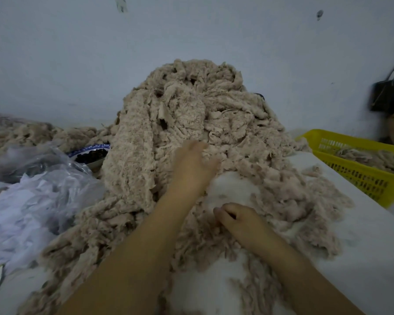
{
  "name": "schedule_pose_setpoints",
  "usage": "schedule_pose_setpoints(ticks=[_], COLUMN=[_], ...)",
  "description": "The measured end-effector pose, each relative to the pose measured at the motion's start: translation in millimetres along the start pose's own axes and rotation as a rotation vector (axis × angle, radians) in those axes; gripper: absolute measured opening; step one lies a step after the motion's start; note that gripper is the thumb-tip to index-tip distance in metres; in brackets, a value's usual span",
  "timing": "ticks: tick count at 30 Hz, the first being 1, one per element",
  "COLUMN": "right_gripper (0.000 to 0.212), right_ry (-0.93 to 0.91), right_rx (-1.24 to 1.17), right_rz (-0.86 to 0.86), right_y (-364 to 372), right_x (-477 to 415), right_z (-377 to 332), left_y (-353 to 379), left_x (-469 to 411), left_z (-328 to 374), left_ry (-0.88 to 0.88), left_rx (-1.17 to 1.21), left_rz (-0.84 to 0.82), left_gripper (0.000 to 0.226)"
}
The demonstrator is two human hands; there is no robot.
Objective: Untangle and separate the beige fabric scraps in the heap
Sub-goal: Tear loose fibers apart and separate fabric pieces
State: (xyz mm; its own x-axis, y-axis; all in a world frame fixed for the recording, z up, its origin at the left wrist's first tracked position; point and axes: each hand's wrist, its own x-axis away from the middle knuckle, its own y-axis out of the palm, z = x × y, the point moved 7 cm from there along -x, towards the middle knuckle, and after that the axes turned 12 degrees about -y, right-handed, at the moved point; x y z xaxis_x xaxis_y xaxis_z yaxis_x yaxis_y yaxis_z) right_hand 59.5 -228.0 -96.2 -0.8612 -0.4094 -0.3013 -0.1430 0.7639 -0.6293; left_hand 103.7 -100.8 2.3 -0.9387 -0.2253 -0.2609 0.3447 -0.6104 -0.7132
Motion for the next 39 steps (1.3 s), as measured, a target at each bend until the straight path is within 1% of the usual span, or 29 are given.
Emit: schedule_pose_setpoints(ticks=[1, 2, 3, 4, 5, 6, 7, 8, 12, 14, 15, 16, 17, 19, 20, 21, 22, 24, 25, 27, 28, 29, 30, 31, 32, 33, 35, 37, 39], right_gripper=[0.041, 0.041, 0.042, 0.043, 0.043, 0.043, 0.042, 0.041, 0.037, 0.038, 0.036, 0.034, 0.035, 0.049, 0.057, 0.063, 0.065, 0.053, 0.047, 0.037, 0.030, 0.023, 0.013, 0.007, 0.011, 0.020, 0.027, 0.022, 0.018], right_ry=[0.005, 0.003, -0.001, -0.006, -0.008, -0.007, 0.000, 0.007, 0.065, 0.079, 0.080, 0.088, 0.112, 0.179, 0.211, 0.245, 0.275, 0.286, 0.274, 0.277, 0.289, 0.310, 0.332, 0.361, 0.389, 0.407, 0.429, 0.480, 0.480], right_rx=[0.000, 0.001, 0.005, 0.011, 0.018, 0.026, 0.031, 0.025, -0.089, -0.156, -0.213, -0.305, -0.451, -0.813, -0.963, -1.063, -1.133, -1.228, -1.217, -1.027, -0.898, -0.791, -0.757, -0.795, -0.896, -1.036, -1.252, -1.320, -1.325], right_rz=[-0.005, -0.016, -0.037, -0.059, -0.077, -0.088, -0.090, -0.083, -0.009, 0.020, 0.051, 0.100, 0.159, 0.225, 0.231, 0.224, 0.207, 0.194, 0.195, 0.207, 0.245, 0.317, 0.386, 0.454, 0.512, 0.566, 0.632, 0.674, 0.681], right_y=[1, 3, 6, 9, 12, 13, 13, 12, 6, 4, 3, 2, 1, 4, 5, 5, 4, 0, -2, -3, -5, -9, -12, -16, -17, -18, -18, -16, -18], right_x=[0, -1, -2, -2, -3, -2, -1, -1, 2, 3, 1, -1, -3, -6, -6, -4, -2, 0, 0, -1, -1, -1, 1, 3, 4, 4, 2, 3, 2], right_z=[1, 1, 0, -1, -1, -1, -2, -1, 3, 1, -1, -3, -4, -5, -5, -3, -3, 2, 5, 7, 8, 10, 11, 14, 18, 21, 23, 22, 21], left_y=[-17, -31, -41, -47, -52, -57, -61, -66, -86, -87, -80, -66, -45, 3, 24, 39, 49, 60, 62, 64, 63, 63, 63, 61, 58, 55, 47, 42, 34], left_x=[0, 0, 1, 1, 1, 2, 4, 5, 10, 16, 22, 29, 38, 61, 73, 81, 87, 93, 95, 97, 98, 101, 104, 106, 107, 105, 99, 89, 77], left_z=[-16, -35, -56, -79, -98, -112, -123, -128, -108, -83, -68, -54, -41, -20, -13, -7, -4, -2, -3, -4, -4, -4, -4, -3, -3, -6, -13, -27, -40], left_ry=[-0.008, -0.046, -0.120, -0.199, -0.261, -0.297, -0.308, -0.299, -0.195, -0.128, -0.089, -0.055, -0.037, -0.062, -0.085, -0.069, -0.021, 0.078, 0.122, 0.159, 0.181, 0.208, 0.232, 0.253, 0.266, 0.259, 0.157, 0.038, -0.023], left_rx=[-0.038, -0.085, -0.144, -0.189, -0.204, -0.177, -0.109, -0.031, 0.121, 0.233, 0.285, 0.345, 0.418, 0.596, 0.642, 0.626, 0.555, 0.357, 0.257, 0.109, 0.054, 0.026, 0.029, 0.046, 0.063, 0.084, 0.234, 0.291, 0.285], left_rz=[0.148, 0.249, 0.293, 0.298, 0.286, 0.285, 0.303, 0.339, 0.465, 0.424, 0.358, 0.253, 0.107, -0.235, -0.371, -0.449, -0.477, -0.506, -0.508, -0.478, -0.459, -0.456, -0.462, -0.463, -0.443, -0.423, -0.400, -0.339, -0.204], left_gripper=[0.056, 0.059, 0.063, 0.062, 0.055, 0.040, 0.028, 0.025, 0.029, 0.023, 0.017, 0.014, 0.017, 0.030, 0.034, 0.037, 0.036, 0.028, 0.024, 0.016, 0.021, 0.023, 0.016, 0.006, 0.012, 0.019, 0.029, 0.032, 0.027])
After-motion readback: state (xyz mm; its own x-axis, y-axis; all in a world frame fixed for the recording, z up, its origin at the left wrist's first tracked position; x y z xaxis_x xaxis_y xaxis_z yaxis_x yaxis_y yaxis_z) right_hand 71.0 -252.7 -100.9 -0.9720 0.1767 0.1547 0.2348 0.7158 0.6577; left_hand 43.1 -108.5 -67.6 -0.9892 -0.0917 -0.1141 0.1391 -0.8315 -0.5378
